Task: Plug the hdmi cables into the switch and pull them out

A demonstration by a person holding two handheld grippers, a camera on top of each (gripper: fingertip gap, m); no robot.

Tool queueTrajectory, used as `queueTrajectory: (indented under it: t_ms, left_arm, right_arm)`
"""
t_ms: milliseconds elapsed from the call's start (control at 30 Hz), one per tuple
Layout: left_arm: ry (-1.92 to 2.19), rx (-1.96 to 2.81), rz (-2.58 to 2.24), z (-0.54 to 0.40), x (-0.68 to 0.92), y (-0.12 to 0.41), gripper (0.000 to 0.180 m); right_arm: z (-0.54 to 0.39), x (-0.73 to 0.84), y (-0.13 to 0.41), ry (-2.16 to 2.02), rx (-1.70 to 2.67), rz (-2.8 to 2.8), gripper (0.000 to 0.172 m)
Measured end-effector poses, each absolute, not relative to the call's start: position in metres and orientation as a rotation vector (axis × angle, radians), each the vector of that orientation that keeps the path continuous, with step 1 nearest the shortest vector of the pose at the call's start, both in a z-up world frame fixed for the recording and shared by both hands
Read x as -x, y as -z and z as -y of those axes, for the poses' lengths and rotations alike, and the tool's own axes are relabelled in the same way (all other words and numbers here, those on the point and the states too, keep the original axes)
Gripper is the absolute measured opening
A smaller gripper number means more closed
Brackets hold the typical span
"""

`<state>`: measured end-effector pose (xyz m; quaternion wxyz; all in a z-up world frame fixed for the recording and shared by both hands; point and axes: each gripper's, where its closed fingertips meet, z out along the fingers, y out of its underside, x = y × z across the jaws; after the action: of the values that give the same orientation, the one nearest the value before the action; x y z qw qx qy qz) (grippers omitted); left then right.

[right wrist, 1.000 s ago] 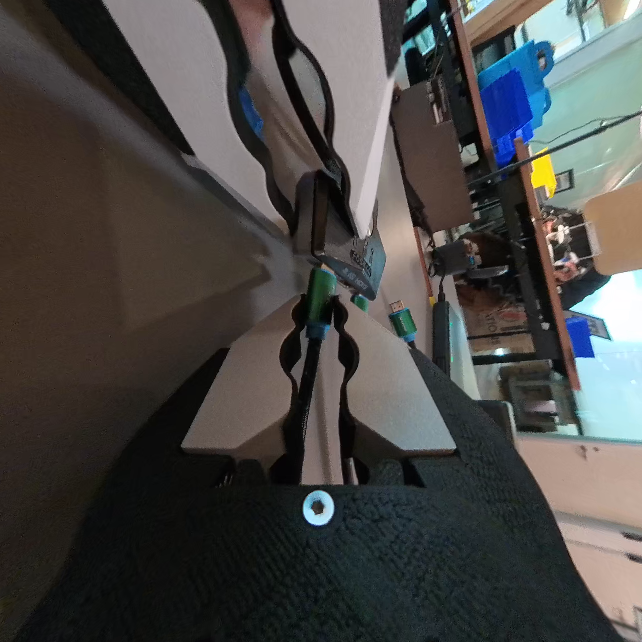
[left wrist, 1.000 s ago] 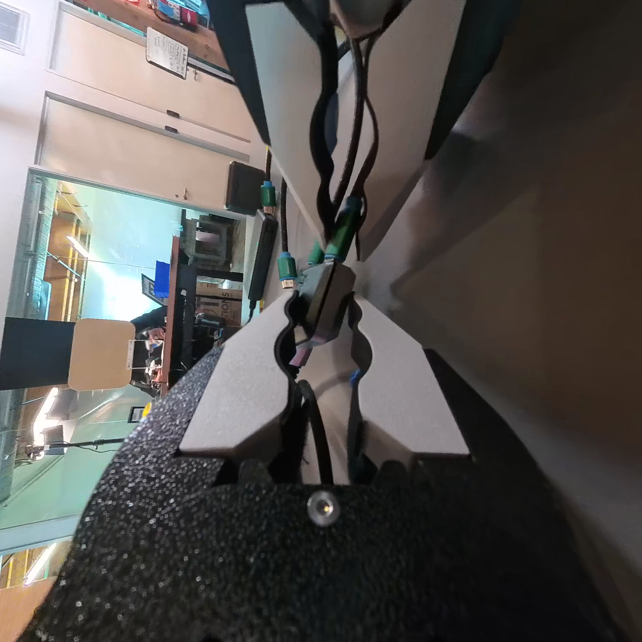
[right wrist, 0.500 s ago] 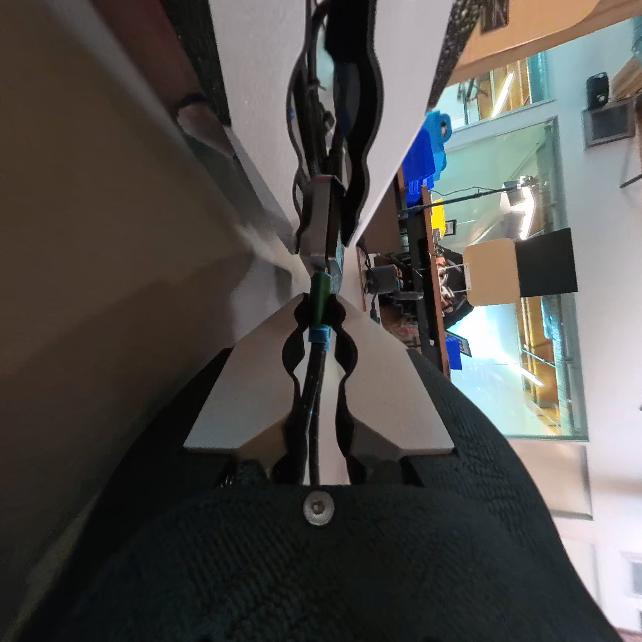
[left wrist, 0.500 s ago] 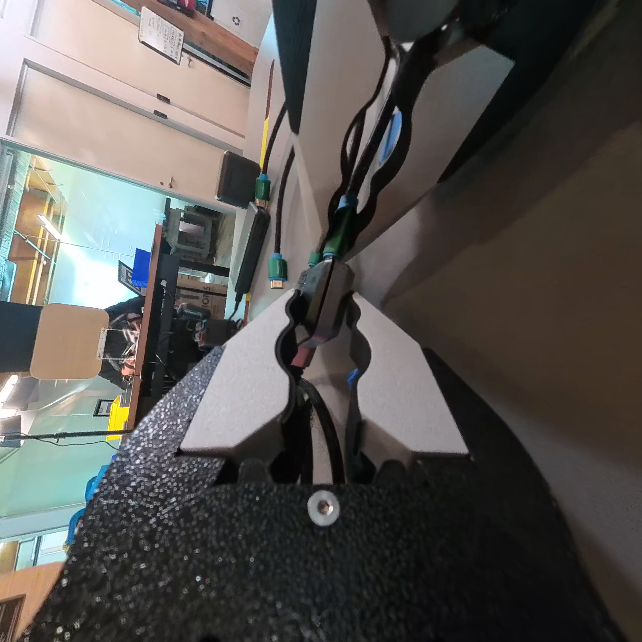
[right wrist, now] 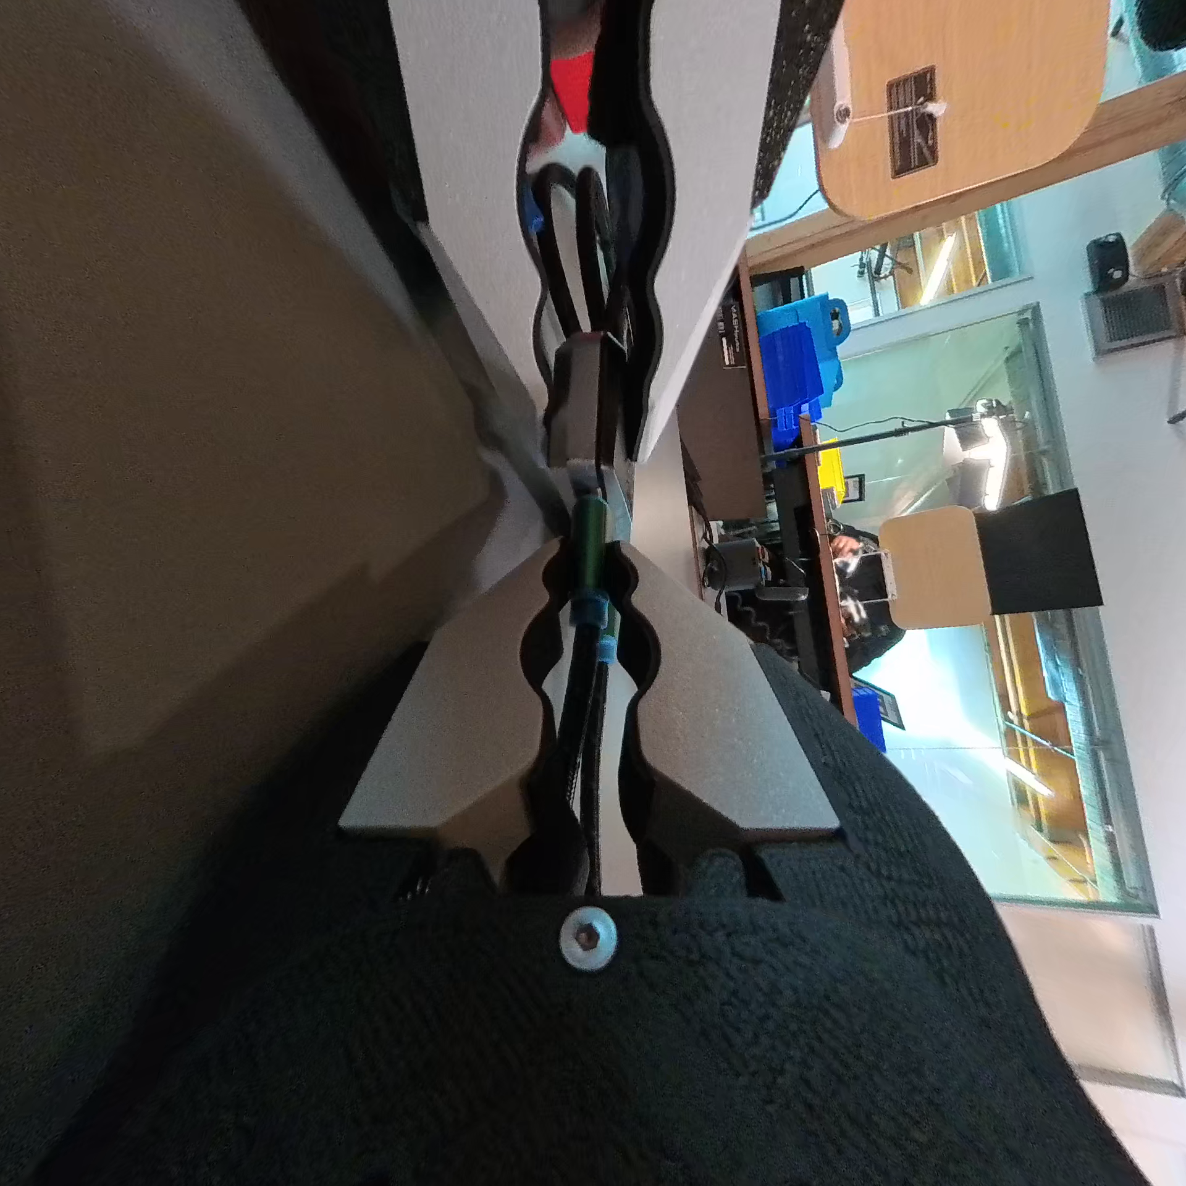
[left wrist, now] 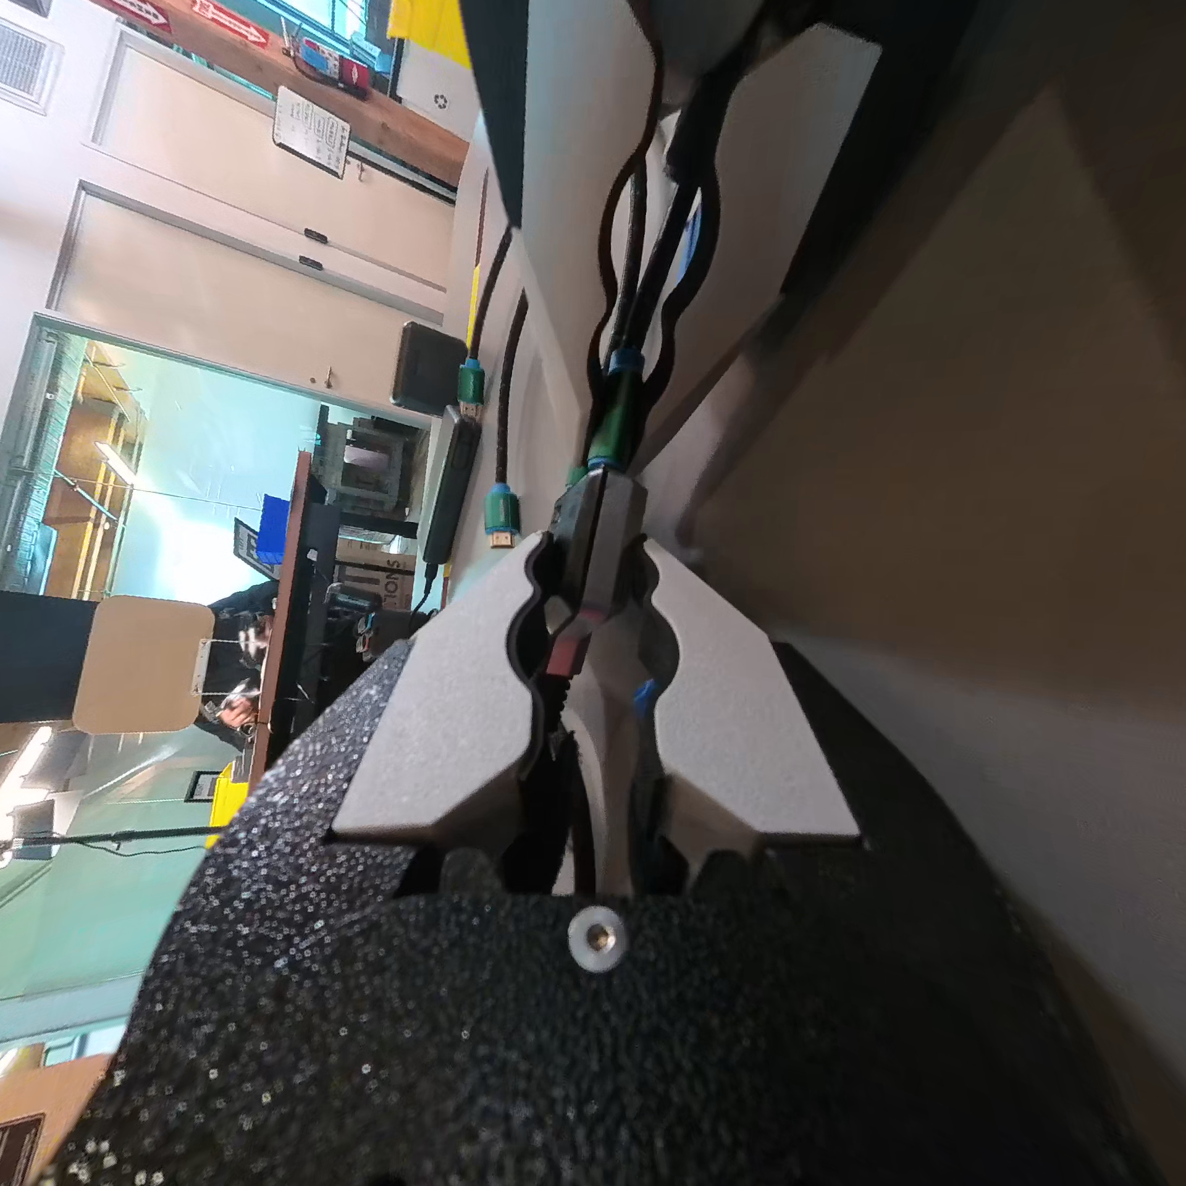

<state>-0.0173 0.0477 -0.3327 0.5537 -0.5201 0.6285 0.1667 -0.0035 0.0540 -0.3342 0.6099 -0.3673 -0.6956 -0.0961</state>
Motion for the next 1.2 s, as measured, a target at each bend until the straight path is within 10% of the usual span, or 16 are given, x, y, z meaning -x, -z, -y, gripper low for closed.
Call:
queueTrajectory:
  t_ms: [467,767,1200]
  left_arm:
    - [-0.301,1.343,-1.370,-0.051,0.041,0.330,0.024]
    - [-0.206,1.358,-1.313,-0.050,0.044,0.322,0.025]
    - [-0.323,1.291,-1.242,-0.052,0.059,0.304,0.026]
  right_arm:
    - [-0.024,-0.027,0.335,-0.095,0.846,1.680,0.010]
    - [-0.015,-0.029,0.328,-0.263,0.976,1.721,0.048]
    - [-0.118,-0.063,0.283,-0.118,1.558,1.404,0.039]
